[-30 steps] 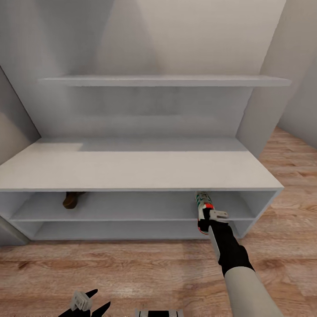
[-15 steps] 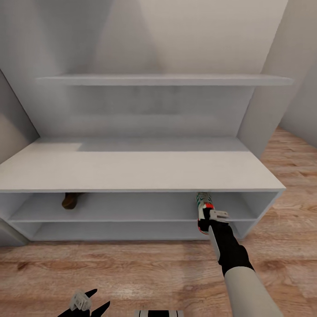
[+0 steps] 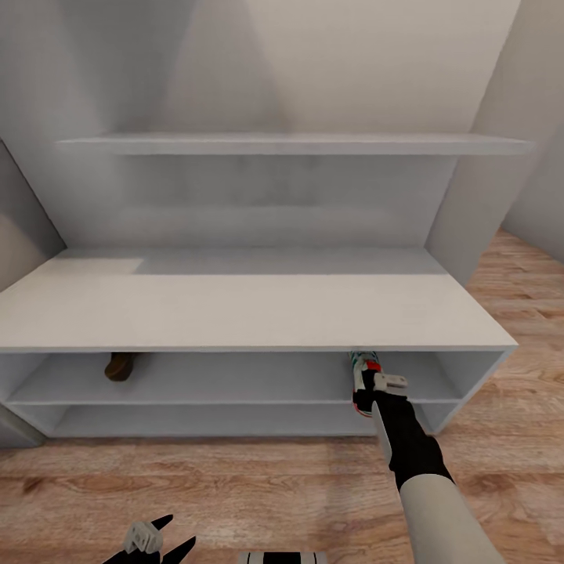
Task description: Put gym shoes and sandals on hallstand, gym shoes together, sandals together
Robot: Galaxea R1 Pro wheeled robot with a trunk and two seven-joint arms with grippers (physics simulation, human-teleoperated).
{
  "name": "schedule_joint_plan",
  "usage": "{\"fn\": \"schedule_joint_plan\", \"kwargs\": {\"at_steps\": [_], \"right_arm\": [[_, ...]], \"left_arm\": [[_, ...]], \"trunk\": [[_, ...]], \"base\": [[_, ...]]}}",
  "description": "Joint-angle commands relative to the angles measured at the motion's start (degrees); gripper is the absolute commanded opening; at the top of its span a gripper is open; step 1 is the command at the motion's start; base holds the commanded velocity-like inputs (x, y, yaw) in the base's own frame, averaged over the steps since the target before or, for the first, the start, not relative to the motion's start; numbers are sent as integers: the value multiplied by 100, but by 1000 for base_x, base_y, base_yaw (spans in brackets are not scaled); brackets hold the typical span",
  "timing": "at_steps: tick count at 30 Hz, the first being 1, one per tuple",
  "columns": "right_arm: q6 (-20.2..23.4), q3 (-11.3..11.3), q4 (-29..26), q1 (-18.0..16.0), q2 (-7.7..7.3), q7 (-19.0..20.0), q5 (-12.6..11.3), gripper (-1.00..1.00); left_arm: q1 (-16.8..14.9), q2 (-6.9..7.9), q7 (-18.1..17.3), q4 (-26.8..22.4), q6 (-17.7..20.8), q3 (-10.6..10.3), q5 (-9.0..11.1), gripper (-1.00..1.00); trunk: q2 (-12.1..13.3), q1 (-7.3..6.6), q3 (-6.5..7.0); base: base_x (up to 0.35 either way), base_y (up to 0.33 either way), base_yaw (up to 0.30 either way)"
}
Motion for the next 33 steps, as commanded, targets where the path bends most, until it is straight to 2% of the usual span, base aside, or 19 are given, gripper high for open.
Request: {"fn": "schedule_joint_plan", "kwargs": {"at_steps": [1,9,30,31,33], "right_arm": [[16,-2,22,0,2,13,-17,-100],[17,-3,20,-1,1,15,-17,-100],[16,-11,19,-1,0,12,-17,-100],[16,-11,19,0,0,11,-17,100],[16,-11,19,0,0,11,-17,100]], "left_arm": [[-5,0,-22,8,-27,4,8,100],[-11,-1,-22,8,-27,-19,8,100],[-9,-1,-22,8,-27,-46,8,100],[-9,-1,-22,8,-27,-46,8,100],[-9,-1,-22,8,-27,-47,8,100]], "trunk": [[0,3,-5],[0,3,-5],[0,3,-5],[0,3,-5],[0,3,-5]], "base": [[85,0,0],[219,0,0],[61,0,0],[24,0,0],[14,0,0]]}}
